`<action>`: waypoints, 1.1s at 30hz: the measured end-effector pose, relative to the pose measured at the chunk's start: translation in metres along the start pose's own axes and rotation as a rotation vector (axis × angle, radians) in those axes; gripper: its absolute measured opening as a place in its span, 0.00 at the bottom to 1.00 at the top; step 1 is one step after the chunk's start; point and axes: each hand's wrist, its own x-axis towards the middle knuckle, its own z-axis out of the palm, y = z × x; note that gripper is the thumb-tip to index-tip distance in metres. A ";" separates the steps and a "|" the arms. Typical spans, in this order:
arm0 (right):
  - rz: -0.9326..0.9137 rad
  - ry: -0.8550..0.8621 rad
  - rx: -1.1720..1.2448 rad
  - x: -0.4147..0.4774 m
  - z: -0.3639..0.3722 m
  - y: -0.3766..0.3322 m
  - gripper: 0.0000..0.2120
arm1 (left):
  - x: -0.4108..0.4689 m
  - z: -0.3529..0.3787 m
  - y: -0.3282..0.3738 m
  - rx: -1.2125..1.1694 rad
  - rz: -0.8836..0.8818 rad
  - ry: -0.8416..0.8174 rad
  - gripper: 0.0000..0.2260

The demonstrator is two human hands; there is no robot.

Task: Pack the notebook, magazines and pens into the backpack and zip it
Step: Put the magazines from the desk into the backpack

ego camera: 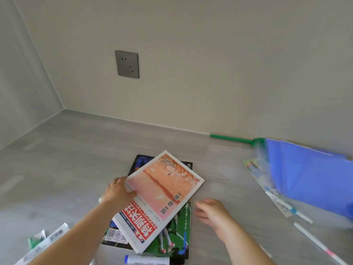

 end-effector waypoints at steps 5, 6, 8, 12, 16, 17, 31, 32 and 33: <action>0.066 0.013 0.148 0.008 0.016 -0.011 0.10 | 0.022 -0.002 -0.002 0.151 0.015 -0.037 0.29; 0.076 0.031 0.160 0.010 0.018 -0.012 0.10 | 0.026 -0.004 -0.001 0.159 0.011 -0.048 0.28; 0.087 0.052 0.172 0.015 0.021 -0.013 0.08 | 0.032 -0.008 0.003 0.136 -0.014 -0.083 0.27; 0.080 0.070 0.110 0.026 0.030 -0.020 0.06 | 0.041 -0.004 0.006 0.143 -0.052 -0.122 0.27; 0.068 0.104 0.053 0.034 0.038 -0.028 0.05 | 0.053 -0.012 0.008 -0.063 -0.162 -0.178 0.20; 0.060 0.103 0.047 0.036 0.039 -0.029 0.05 | 0.056 -0.016 0.009 -0.133 -0.174 -0.199 0.17; -0.130 0.012 0.152 0.053 0.052 -0.046 0.13 | 0.052 -0.029 0.021 -0.602 0.142 -0.155 0.09; -0.138 0.008 0.162 0.053 0.051 -0.044 0.11 | 0.049 -0.033 0.019 -0.654 0.175 -0.148 0.10; -0.150 0.005 0.170 0.053 0.051 -0.044 0.12 | 0.046 -0.038 0.018 -0.693 0.203 -0.146 0.10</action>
